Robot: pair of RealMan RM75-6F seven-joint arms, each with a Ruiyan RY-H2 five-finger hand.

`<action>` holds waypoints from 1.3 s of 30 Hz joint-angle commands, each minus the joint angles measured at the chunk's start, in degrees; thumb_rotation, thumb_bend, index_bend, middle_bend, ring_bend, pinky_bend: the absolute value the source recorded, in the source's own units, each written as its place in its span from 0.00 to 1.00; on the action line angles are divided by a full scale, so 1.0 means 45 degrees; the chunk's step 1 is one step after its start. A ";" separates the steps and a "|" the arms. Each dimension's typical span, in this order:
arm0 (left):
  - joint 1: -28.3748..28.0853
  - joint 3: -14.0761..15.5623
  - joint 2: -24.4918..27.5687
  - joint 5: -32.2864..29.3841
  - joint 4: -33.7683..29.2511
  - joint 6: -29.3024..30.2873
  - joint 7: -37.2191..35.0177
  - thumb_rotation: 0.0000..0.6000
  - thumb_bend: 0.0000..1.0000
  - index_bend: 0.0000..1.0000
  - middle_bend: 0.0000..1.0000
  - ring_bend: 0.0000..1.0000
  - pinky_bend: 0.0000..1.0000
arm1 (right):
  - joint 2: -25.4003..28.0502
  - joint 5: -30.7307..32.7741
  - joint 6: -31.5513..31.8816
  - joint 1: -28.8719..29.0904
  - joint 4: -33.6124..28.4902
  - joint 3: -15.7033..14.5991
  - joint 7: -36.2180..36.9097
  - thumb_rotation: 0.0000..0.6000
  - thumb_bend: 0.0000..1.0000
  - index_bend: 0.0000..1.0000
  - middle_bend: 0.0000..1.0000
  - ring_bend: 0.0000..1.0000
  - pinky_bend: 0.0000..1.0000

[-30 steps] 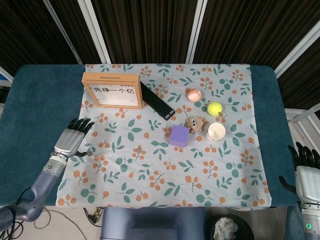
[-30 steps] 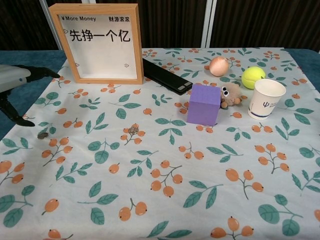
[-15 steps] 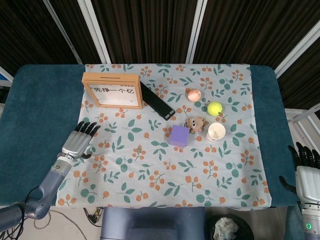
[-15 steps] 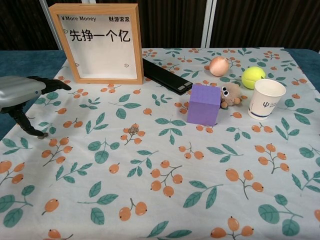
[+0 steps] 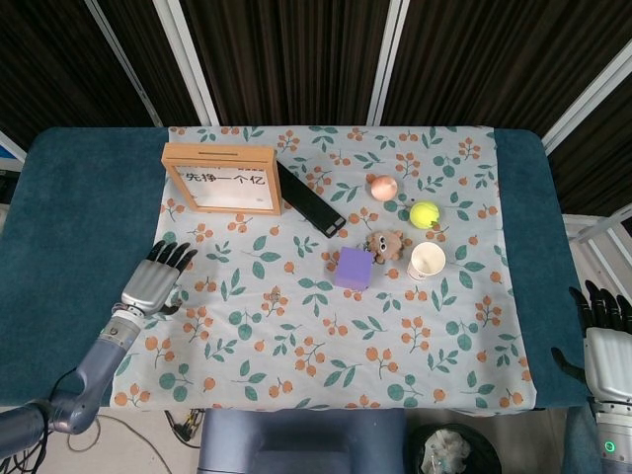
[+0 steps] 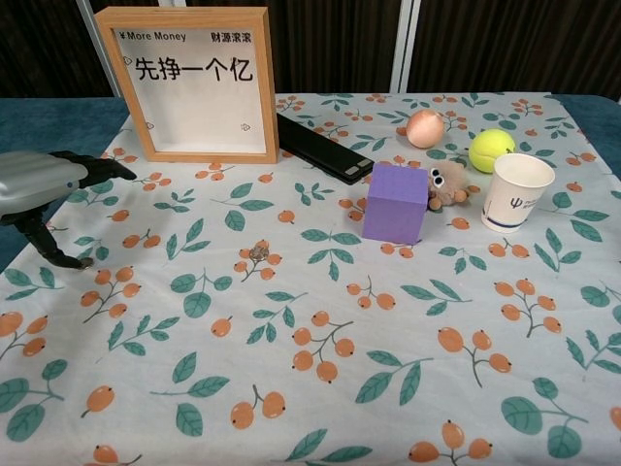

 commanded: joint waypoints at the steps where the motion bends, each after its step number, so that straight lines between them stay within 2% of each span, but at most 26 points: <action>1: 0.0004 0.0029 -0.0027 -0.0019 0.0081 0.0012 0.0019 1.00 0.02 0.05 0.00 0.00 0.00 | 0.0003 0.0001 0.0002 0.0001 -0.0005 0.0004 0.0004 1.00 0.26 0.13 0.03 0.00 0.00; 39: -0.0059 0.0276 -0.0411 -0.0013 0.0614 0.0049 0.0051 1.00 0.02 0.09 0.00 0.00 0.00 | 0.0018 0.0081 0.0000 0.0015 -0.0027 0.0038 -0.0024 1.00 0.26 0.13 0.03 0.00 0.00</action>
